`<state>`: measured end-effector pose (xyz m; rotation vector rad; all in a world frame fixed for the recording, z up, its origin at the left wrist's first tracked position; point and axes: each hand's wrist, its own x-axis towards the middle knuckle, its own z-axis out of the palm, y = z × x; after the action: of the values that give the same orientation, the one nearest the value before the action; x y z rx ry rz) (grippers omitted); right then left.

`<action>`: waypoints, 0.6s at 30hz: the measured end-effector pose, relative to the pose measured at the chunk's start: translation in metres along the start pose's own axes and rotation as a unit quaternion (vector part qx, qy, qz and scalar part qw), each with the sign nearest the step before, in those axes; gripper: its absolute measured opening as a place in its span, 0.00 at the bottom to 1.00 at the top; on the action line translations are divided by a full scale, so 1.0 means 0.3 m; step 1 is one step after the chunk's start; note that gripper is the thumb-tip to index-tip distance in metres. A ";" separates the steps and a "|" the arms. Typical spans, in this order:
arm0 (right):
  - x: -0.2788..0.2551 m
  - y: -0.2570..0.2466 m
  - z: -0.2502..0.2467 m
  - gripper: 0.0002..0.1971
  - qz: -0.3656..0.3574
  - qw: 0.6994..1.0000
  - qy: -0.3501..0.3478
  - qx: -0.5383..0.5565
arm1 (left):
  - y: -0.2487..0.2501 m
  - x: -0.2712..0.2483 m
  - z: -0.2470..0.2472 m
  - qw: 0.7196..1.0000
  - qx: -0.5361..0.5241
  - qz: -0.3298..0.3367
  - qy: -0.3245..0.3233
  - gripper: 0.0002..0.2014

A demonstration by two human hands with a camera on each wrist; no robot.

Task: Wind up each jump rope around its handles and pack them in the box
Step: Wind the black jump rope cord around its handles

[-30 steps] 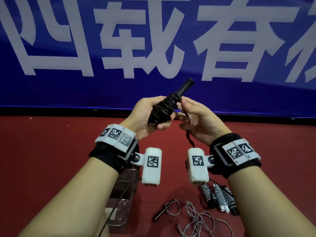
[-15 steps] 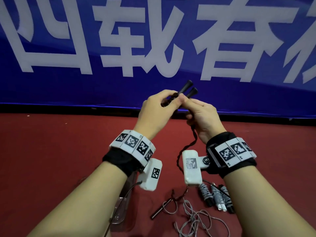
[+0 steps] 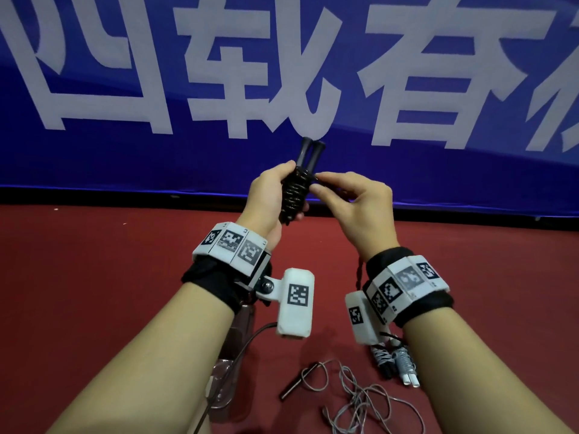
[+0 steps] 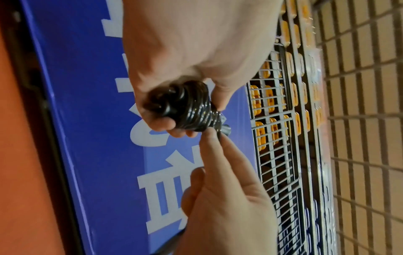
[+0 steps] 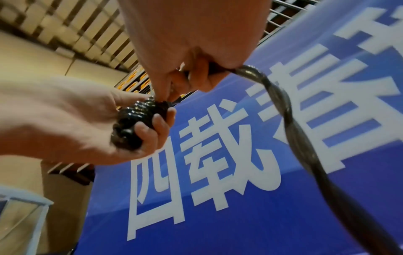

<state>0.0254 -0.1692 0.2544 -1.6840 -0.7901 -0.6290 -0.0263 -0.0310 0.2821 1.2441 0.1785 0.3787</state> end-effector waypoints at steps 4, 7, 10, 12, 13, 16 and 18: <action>0.014 0.012 -0.030 0.08 0.068 0.992 -0.065 0.088 | 0.015 -0.007 -0.001 0.999 -0.014 -0.025 -0.017 0.13; 0.024 0.000 -0.051 0.10 0.137 0.974 -0.069 0.170 | 0.036 -0.024 0.006 0.996 -0.018 -0.044 -0.076 0.16; 0.034 -0.019 -0.070 0.19 0.236 0.906 -0.171 0.306 | 0.043 -0.035 0.002 0.987 -0.026 -0.095 -0.130 0.15; 0.026 -0.029 -0.076 0.19 0.273 0.854 -0.249 0.367 | 0.039 -0.043 -0.003 0.978 -0.037 -0.133 -0.160 0.14; 0.020 -0.027 -0.078 0.18 0.275 0.846 -0.266 0.372 | 0.037 -0.045 -0.005 0.974 -0.047 -0.146 -0.165 0.13; 0.010 -0.022 -0.082 0.19 0.264 0.843 -0.286 0.372 | 0.037 -0.045 -0.001 0.971 -0.073 -0.161 -0.163 0.11; 0.013 -0.026 -0.078 0.18 0.265 0.841 -0.288 0.374 | 0.038 -0.043 -0.003 0.969 -0.084 -0.163 -0.168 0.13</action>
<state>0.0217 -0.1901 0.2676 -1.2365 -0.7803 0.5635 -0.0406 -0.0321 0.2917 1.0703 0.0566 -0.1025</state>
